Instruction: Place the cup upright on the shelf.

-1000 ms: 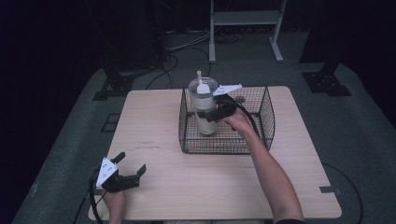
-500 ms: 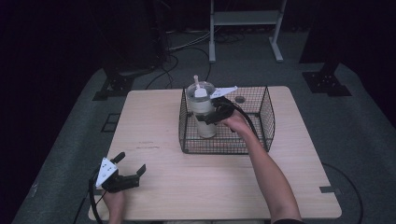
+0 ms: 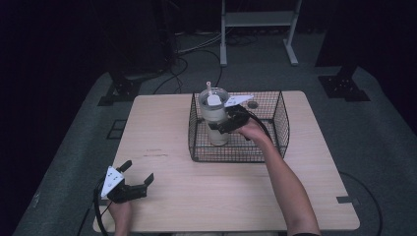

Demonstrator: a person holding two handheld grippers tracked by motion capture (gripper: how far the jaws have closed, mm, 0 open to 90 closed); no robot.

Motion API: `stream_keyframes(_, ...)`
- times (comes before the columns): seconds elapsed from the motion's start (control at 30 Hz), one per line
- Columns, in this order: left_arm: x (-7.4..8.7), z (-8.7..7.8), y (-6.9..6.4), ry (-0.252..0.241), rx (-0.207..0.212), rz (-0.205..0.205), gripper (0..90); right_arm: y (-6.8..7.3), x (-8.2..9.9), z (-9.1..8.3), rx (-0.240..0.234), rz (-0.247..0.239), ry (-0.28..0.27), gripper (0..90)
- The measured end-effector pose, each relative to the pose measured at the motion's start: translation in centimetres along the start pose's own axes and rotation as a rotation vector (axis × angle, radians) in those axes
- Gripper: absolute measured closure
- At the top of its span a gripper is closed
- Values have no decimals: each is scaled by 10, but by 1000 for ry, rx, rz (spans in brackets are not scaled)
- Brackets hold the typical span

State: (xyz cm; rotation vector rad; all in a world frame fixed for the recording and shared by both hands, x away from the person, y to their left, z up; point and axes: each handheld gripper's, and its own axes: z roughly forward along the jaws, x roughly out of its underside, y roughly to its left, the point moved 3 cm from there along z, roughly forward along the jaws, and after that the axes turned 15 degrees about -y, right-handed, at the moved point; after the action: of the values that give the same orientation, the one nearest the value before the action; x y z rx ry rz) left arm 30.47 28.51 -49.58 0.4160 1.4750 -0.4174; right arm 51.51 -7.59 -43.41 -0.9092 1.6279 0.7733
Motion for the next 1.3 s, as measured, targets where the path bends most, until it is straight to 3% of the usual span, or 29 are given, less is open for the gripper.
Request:
stream_keyframes(0.2, 0, 0, 0, 1, 0, 1, 0, -1, 0, -5, -4, -20, 7, 83)
stream_keyframes(1.3, 0, 1, -1, 6, -2, 10, 0, -4, 2, -35, -1, -7, 50, 91)
